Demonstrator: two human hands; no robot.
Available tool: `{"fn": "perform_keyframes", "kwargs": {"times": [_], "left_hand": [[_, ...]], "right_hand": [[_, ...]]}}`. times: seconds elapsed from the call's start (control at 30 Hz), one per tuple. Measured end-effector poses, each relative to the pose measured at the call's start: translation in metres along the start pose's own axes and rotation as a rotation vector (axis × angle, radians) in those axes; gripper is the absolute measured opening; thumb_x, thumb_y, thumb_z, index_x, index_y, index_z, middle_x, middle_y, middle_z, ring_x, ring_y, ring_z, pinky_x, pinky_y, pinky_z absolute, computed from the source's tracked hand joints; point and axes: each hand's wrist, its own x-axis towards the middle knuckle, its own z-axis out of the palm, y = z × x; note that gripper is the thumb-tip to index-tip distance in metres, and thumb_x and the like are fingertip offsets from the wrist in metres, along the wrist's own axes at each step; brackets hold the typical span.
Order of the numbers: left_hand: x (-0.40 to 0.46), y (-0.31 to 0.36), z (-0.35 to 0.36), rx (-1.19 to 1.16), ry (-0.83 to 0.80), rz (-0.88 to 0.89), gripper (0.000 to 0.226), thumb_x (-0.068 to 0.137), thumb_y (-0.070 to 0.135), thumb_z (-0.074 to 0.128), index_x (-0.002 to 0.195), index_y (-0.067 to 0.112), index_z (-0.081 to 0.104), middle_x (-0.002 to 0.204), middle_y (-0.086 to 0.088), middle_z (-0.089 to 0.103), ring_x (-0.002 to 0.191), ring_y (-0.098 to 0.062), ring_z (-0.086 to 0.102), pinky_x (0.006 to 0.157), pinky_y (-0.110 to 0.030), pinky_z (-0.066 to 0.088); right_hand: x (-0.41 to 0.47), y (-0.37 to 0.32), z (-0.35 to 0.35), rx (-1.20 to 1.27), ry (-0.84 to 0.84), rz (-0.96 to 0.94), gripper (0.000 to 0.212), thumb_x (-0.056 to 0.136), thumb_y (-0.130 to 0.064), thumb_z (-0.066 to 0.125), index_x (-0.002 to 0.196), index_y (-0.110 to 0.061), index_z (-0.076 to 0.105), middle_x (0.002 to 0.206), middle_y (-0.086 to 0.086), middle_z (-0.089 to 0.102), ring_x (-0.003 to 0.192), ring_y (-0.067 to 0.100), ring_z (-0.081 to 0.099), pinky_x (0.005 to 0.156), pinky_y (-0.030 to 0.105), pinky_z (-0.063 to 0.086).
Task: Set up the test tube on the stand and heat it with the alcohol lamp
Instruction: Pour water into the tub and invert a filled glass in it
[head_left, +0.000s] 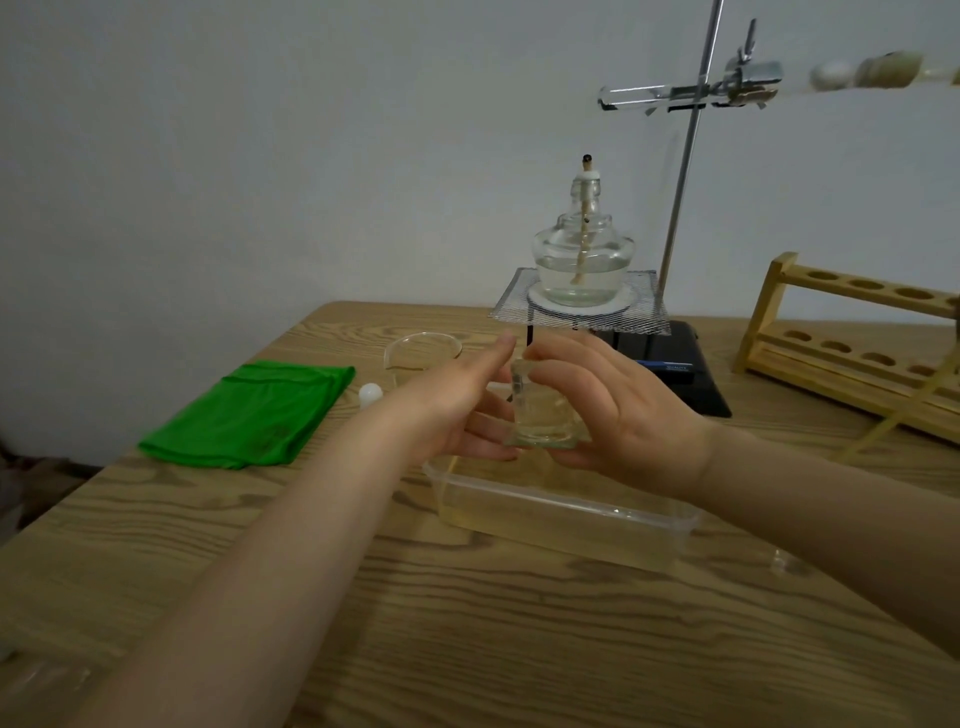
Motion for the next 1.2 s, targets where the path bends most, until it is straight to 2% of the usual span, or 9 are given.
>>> {"fn": "perform_keyframes", "kwargs": {"times": [0.2,0.33,0.47,0.73,1.0,1.1,1.2], "left_hand": [[0.009,0.001,-0.005,-0.021,-0.107,-0.116,0.049,0.087,0.059,0.047,0.090,0.013,0.059,0.067,-0.007,0.067,0.062,-0.022,0.068,0.065,-0.033,0.057],[0.011,0.003,-0.005,-0.050,-0.118,-0.161,0.052,0.081,0.055,0.059,0.104,0.008,0.053,0.081,-0.013,0.067,0.068,-0.025,0.068,0.067,-0.034,0.058],[0.013,0.003,-0.004,-0.083,-0.117,-0.153,0.047,0.081,0.048,0.062,0.101,0.006,0.054,0.080,-0.014,0.067,0.067,-0.025,0.068,0.066,-0.031,0.058],[0.016,-0.002,-0.001,-0.128,-0.069,-0.123,0.042,0.083,0.045,0.062,0.099,0.006,0.055,0.078,-0.011,0.064,0.066,-0.025,0.067,0.061,-0.030,0.059],[0.017,-0.005,0.005,-0.143,-0.018,-0.089,0.040,0.084,0.049,0.059,0.093,0.010,0.055,0.086,-0.010,0.060,0.069,-0.023,0.064,0.059,-0.031,0.058],[0.018,-0.003,0.009,-0.111,0.009,-0.065,0.041,0.085,0.051,0.057,0.096,0.011,0.057,0.092,-0.009,0.060,0.067,-0.021,0.064,0.058,-0.030,0.058],[0.019,-0.002,0.013,-0.098,0.034,-0.063,0.035,0.086,0.048,0.057,0.088,0.013,0.058,0.086,-0.007,0.060,0.062,-0.018,0.062,0.051,-0.026,0.056]], "right_hand": [[-0.003,0.000,0.002,0.015,0.009,-0.008,0.074,0.064,-0.016,0.084,0.121,-0.003,0.039,0.123,0.029,0.055,0.112,0.041,0.055,0.098,0.044,0.045],[-0.004,0.001,0.003,0.036,0.001,0.002,0.074,0.063,-0.014,0.084,0.121,-0.004,0.039,0.125,0.028,0.054,0.115,0.039,0.054,0.102,0.039,0.043],[-0.004,0.001,0.001,0.094,-0.017,0.027,0.075,0.062,-0.010,0.083,0.121,-0.003,0.038,0.124,0.029,0.054,0.114,0.039,0.055,0.099,0.040,0.045],[-0.004,-0.001,-0.002,0.145,-0.099,0.125,0.094,0.060,-0.013,0.086,0.136,-0.004,0.031,0.127,0.019,0.050,0.116,0.027,0.049,0.099,0.032,0.044],[-0.007,-0.004,-0.002,0.068,-0.140,0.168,0.108,0.056,-0.022,0.090,0.140,-0.008,0.025,0.132,0.014,0.036,0.120,0.030,0.047,0.099,0.034,0.046],[-0.008,-0.004,0.000,0.060,-0.166,0.228,0.109,0.056,-0.024,0.090,0.141,-0.009,0.023,0.134,0.018,0.039,0.122,0.033,0.047,0.098,0.038,0.048],[-0.010,-0.003,0.001,0.080,-0.179,0.317,0.111,0.056,-0.027,0.090,0.142,-0.010,0.021,0.136,0.022,0.039,0.126,0.035,0.044,0.104,0.038,0.042]]}}
